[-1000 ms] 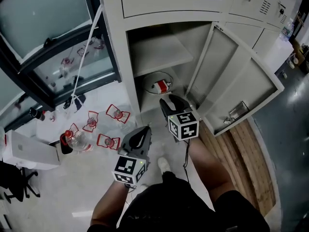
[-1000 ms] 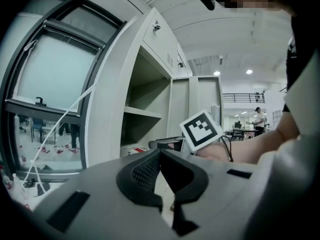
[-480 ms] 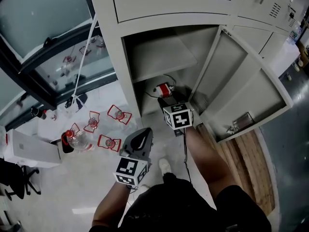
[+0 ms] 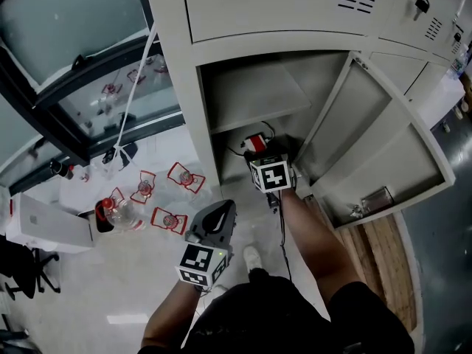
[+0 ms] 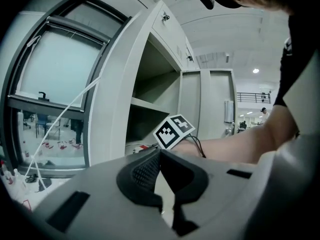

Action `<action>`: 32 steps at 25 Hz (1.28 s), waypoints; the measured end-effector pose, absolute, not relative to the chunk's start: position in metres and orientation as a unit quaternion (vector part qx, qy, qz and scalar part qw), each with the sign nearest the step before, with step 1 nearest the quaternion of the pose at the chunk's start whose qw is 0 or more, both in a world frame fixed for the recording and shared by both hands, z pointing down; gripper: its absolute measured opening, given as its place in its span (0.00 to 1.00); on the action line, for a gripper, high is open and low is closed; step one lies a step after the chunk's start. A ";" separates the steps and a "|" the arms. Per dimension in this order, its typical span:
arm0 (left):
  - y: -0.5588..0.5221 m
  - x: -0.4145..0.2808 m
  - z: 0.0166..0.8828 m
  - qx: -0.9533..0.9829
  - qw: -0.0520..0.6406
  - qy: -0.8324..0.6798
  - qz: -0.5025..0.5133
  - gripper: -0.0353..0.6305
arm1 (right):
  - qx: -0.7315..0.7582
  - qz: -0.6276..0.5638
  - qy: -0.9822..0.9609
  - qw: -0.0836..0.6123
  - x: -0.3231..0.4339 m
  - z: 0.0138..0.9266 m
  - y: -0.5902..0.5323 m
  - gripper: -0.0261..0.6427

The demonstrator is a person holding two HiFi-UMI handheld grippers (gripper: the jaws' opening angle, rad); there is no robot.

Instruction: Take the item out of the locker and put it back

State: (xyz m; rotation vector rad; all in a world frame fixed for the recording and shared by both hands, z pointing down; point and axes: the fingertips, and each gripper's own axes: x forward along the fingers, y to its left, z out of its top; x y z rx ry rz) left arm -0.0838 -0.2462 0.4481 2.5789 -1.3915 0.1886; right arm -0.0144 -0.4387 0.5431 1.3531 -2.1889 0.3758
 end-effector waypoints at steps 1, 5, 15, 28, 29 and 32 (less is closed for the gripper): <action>-0.247 -0.084 0.449 0.873 0.104 -0.472 0.063 0.06 | 0.503 0.140 -0.808 0.272 -0.015 0.544 -0.441 0.52; -0.249 -0.086 0.450 0.873 0.107 -0.472 0.060 0.06 | 0.508 0.140 -0.800 0.287 -0.015 0.546 -0.448 0.52; -0.256 -0.092 0.454 0.873 0.111 -0.471 0.057 0.06 | 0.514 0.121 -0.789 0.314 -0.014 0.556 -0.453 0.44; -0.260 -0.092 0.453 0.879 0.121 -0.459 0.049 0.06 | 0.505 0.125 -0.791 0.323 -0.016 0.558 -0.457 0.43; -0.260 -0.092 0.453 0.879 0.120 -0.458 0.049 0.06 | 0.505 0.123 -0.791 0.321 -0.016 0.558 -0.458 0.43; -0.258 -0.093 0.451 0.880 0.120 -0.457 0.050 0.06 | 0.508 0.122 -0.790 0.320 -0.016 0.557 -0.456 0.43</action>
